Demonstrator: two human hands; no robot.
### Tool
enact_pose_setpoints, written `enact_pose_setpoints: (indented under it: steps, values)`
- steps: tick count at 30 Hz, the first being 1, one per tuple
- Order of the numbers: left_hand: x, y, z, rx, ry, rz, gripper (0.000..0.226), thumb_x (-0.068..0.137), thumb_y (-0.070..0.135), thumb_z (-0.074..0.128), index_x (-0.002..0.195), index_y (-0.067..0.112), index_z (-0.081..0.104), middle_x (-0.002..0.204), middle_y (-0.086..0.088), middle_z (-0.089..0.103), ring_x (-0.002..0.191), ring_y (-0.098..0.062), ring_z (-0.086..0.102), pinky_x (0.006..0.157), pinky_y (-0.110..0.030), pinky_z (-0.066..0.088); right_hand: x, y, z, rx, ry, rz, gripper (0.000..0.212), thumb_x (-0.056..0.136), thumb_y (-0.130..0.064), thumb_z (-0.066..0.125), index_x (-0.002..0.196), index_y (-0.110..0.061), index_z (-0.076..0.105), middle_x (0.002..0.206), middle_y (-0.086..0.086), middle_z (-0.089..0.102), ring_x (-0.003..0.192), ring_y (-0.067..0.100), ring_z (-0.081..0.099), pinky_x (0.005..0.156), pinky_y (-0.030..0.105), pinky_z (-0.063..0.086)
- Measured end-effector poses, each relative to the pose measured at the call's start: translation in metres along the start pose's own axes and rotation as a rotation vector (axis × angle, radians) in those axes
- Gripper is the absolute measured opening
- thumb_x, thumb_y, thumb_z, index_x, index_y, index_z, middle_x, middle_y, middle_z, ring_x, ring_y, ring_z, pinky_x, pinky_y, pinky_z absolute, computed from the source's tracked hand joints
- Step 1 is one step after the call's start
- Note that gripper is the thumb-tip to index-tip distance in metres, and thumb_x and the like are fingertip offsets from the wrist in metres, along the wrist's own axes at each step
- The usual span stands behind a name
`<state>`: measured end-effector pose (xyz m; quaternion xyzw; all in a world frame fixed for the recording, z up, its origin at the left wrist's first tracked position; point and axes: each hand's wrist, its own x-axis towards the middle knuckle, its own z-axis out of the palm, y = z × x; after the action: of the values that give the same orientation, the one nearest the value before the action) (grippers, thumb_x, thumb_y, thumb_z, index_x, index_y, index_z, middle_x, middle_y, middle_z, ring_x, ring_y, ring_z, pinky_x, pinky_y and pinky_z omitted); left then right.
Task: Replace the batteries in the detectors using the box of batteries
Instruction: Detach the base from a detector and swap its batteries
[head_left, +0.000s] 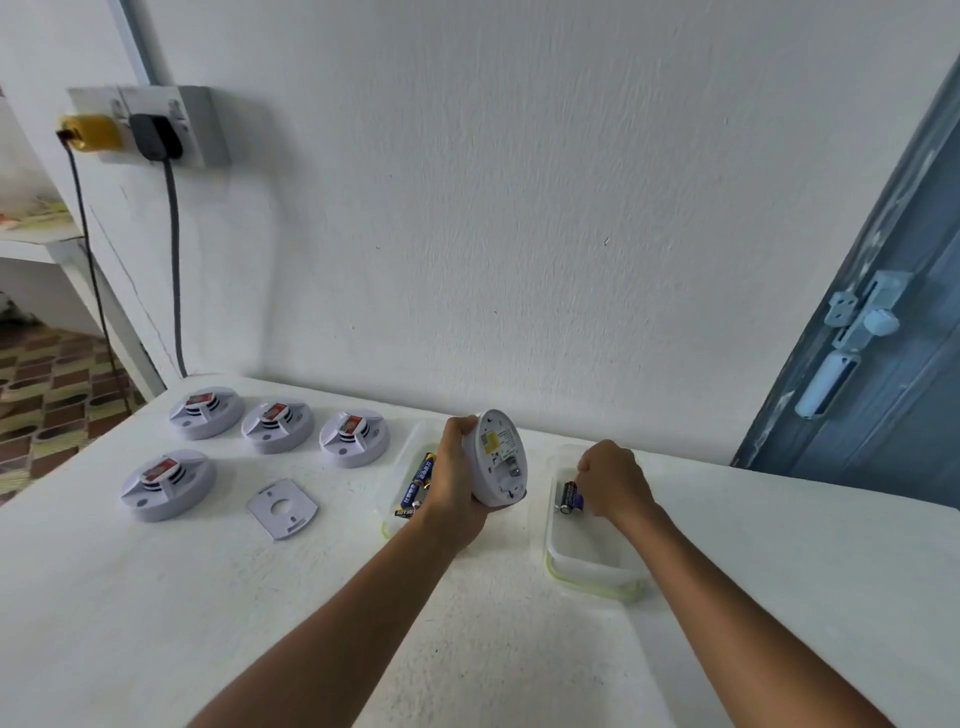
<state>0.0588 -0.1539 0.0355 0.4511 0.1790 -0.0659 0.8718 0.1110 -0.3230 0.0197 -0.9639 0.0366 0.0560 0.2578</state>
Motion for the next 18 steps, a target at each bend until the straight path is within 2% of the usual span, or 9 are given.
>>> enact_pose_setpoints:
  steps: [5,7,11,14,18]
  values:
    - [-0.017,0.020,-0.020,-0.078,-0.014,0.084,0.038,0.094,0.040,0.036,0.100,0.014,0.063,0.097,-0.014,0.057,0.089,-0.028,0.055,0.080,-0.041,0.045,-0.012,-0.024,-0.006,0.050,0.148,-0.144,0.026,0.084,-0.007,0.052,0.105,-0.007,0.069,0.105,0.011,0.068,0.093,0.031,0.065,0.077,0.033,0.053]
    - [-0.020,0.031,-0.034,-0.091,-0.012,0.133,0.038,0.095,0.038,0.036,0.103,0.013,0.063,0.100,-0.015,0.058,0.095,-0.030,0.055,0.085,-0.044,0.045,-0.020,-0.039,-0.004,0.089,0.161,-0.199,0.026,0.088,-0.012,0.053,0.109,-0.012,0.069,0.106,0.008,0.069,0.092,0.028,0.065,0.075,0.031,0.051]
    - [-0.022,0.057,-0.066,-0.113,0.010,0.173,0.039,0.094,0.038,0.036,0.109,0.013,0.063,0.103,-0.016,0.060,0.100,-0.032,0.056,0.094,-0.048,0.043,-0.032,-0.073,0.009,0.130,0.164,-0.319,0.023,0.089,-0.017,0.058,0.109,-0.013,0.070,0.105,0.008,0.070,0.097,0.027,0.065,0.083,0.035,0.053]
    - [-0.016,0.077,-0.093,-0.087,0.011,0.173,0.039,0.095,0.039,0.036,0.107,0.015,0.063,0.103,-0.014,0.061,0.100,-0.031,0.056,0.098,-0.051,0.041,-0.035,-0.099,0.029,0.153,0.095,-0.370,0.022,0.087,-0.013,0.059,0.105,-0.014,0.072,0.102,0.006,0.071,0.095,0.025,0.065,0.083,0.034,0.053]
    - [-0.009,0.090,-0.116,-0.069,0.008,0.157,0.038,0.095,0.039,0.035,0.105,0.016,0.064,0.103,-0.013,0.062,0.099,-0.031,0.057,0.088,-0.049,0.046,-0.038,-0.125,0.048,0.042,-0.144,-0.473,0.027,0.082,-0.004,0.053,0.092,-0.017,0.075,0.092,0.003,0.072,0.083,0.022,0.067,0.072,0.029,0.052]
